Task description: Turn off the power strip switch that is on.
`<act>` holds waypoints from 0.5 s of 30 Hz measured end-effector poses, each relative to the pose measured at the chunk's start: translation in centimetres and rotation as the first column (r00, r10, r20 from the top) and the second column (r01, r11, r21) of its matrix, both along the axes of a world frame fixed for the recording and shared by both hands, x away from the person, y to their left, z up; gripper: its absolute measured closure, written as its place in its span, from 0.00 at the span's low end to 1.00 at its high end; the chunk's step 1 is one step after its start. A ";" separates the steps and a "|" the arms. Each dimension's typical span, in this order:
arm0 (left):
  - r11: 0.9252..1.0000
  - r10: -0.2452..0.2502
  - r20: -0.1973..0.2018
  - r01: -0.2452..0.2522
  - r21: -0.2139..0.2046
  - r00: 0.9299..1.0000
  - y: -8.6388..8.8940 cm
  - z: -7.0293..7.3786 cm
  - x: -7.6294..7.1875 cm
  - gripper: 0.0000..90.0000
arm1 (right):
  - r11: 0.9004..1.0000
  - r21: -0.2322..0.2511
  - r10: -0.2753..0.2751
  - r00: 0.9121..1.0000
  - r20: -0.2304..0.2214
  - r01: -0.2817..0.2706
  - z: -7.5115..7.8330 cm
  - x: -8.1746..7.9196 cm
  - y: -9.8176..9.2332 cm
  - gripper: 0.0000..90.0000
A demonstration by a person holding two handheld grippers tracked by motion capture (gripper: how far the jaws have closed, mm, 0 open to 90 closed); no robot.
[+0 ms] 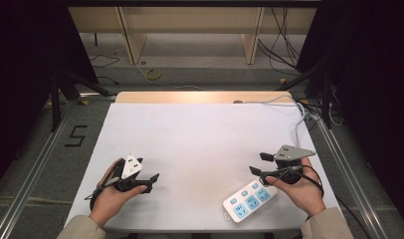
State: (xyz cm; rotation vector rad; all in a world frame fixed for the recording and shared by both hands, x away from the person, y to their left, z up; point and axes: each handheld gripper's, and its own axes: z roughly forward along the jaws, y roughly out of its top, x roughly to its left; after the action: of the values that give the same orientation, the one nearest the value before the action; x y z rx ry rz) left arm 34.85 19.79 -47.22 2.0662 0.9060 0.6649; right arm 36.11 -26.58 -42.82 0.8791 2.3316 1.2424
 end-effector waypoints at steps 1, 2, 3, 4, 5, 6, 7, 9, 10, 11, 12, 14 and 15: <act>1.000 0.001 -0.001 -0.001 -0.002 1.000 0.0 0.0 0.0 0.24 | 1.000 0.014 -0.006 1.000 0.008 0.006 -0.1 -0.1 -0.1 0.40; 1.000 0.001 -0.002 -0.001 -0.002 1.000 0.0 0.0 0.0 0.24 | 1.000 0.021 -0.013 1.000 0.012 0.012 -0.2 -0.2 -0.2 0.39; 1.000 0.000 -0.001 0.000 0.000 1.000 0.0 0.0 0.0 0.24 | 0.999 0.030 -0.017 1.000 0.019 0.017 -0.4 -0.3 -0.3 0.39; 1.000 0.001 -0.002 -0.001 -0.001 1.000 0.0 0.0 0.0 0.24 | 0.999 0.041 -0.023 0.999 0.022 0.022 -0.5 -0.4 -0.4 0.38; 1.000 0.001 -0.003 -0.001 -0.002 1.000 0.0 0.0 0.0 0.24 | 0.998 0.050 -0.030 0.999 0.024 0.029 -0.6 -0.5 -0.5 0.38; 1.000 0.002 -0.002 -0.002 -0.005 1.000 0.0 -0.1 0.0 0.24 | 0.998 0.060 -0.032 0.999 0.020 0.031 -0.7 -0.6 -0.6 0.37; 1.000 0.003 -0.002 -0.003 -0.005 1.000 0.0 -0.1 0.0 0.24 | 0.997 0.066 -0.033 0.999 0.018 0.032 -0.9 -0.7 -0.7 0.37; 1.000 0.001 -0.002 -0.001 0.001 1.000 0.1 0.0 0.0 0.24 | 0.997 0.067 -0.039 0.999 0.020 0.038 -1.1 -0.8 -0.9 0.37; 1.000 0.002 -0.001 -0.002 0.000 1.000 0.1 0.0 0.0 0.24 | 0.997 0.069 -0.043 0.999 0.012 0.042 -1.3 -0.9 -1.0 0.37; 1.000 0.001 -0.002 -0.001 0.003 1.000 0.1 0.0 0.0 0.24 | 0.997 0.067 -0.048 0.999 0.014 0.047 -1.4 -1.0 -1.1 0.37; 1.000 0.002 -0.002 -0.002 0.004 1.000 0.1 0.0 0.0 0.24 | 0.996 0.068 -0.050 0.999 0.015 0.049 -1.5 -1.1 -1.2 0.37; 1.000 0.004 -0.002 -0.004 0.002 1.000 0.1 0.0 0.0 0.24 | 0.995 0.075 -0.065 0.998 0.022 0.063 -1.6 -1.3 -1.5 0.37; 1.000 0.004 -0.003 -0.004 0.003 1.000 0.1 0.0 0.0 0.24 | 0.994 0.083 -0.076 0.997 0.030 0.073 -1.7 -1.5 -1.7 0.37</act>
State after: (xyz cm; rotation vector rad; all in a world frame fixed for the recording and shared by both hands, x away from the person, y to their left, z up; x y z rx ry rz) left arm 34.84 19.93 -47.27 2.0685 0.9116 0.6662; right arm 34.66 -28.24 -44.51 0.9562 2.2154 1.3198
